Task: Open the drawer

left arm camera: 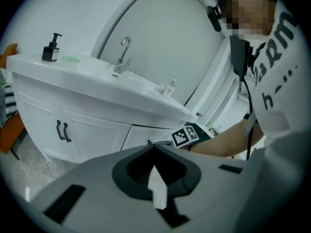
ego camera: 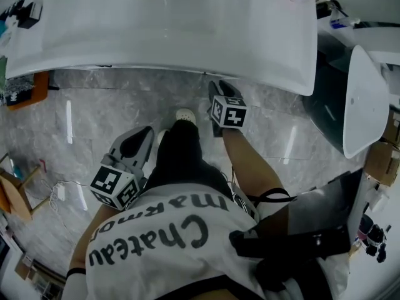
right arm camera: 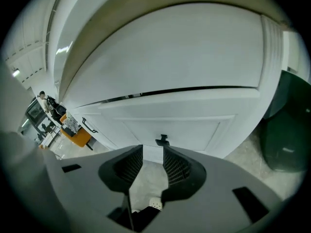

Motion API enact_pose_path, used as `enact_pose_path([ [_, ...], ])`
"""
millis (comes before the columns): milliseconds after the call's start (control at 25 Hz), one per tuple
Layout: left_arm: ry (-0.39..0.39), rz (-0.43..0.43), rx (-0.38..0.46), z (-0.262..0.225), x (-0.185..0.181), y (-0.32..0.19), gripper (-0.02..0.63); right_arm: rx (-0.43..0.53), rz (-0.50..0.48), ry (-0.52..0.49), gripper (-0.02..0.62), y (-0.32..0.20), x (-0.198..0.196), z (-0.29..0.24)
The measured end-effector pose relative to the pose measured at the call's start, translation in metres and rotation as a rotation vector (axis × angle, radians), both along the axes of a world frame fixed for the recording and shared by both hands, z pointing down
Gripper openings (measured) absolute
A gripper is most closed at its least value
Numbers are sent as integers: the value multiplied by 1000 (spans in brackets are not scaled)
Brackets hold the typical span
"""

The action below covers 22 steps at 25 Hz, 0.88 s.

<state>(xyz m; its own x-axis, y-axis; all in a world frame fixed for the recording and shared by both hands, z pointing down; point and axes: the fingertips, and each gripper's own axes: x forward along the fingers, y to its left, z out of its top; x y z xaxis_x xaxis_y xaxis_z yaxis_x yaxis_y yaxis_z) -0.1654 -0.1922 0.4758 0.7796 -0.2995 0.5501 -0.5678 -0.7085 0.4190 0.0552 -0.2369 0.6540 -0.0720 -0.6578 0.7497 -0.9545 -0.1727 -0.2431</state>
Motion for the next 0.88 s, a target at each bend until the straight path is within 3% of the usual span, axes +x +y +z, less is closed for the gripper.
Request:
enact_pose_path([
  [560, -58, -69, -41, 15, -9, -9, 8, -124, 15, 33, 176, -32, 19, 49],
  [880, -59, -88, -43, 14, -8, -9, 8, -161, -29, 42, 149, -39, 15, 54],
])
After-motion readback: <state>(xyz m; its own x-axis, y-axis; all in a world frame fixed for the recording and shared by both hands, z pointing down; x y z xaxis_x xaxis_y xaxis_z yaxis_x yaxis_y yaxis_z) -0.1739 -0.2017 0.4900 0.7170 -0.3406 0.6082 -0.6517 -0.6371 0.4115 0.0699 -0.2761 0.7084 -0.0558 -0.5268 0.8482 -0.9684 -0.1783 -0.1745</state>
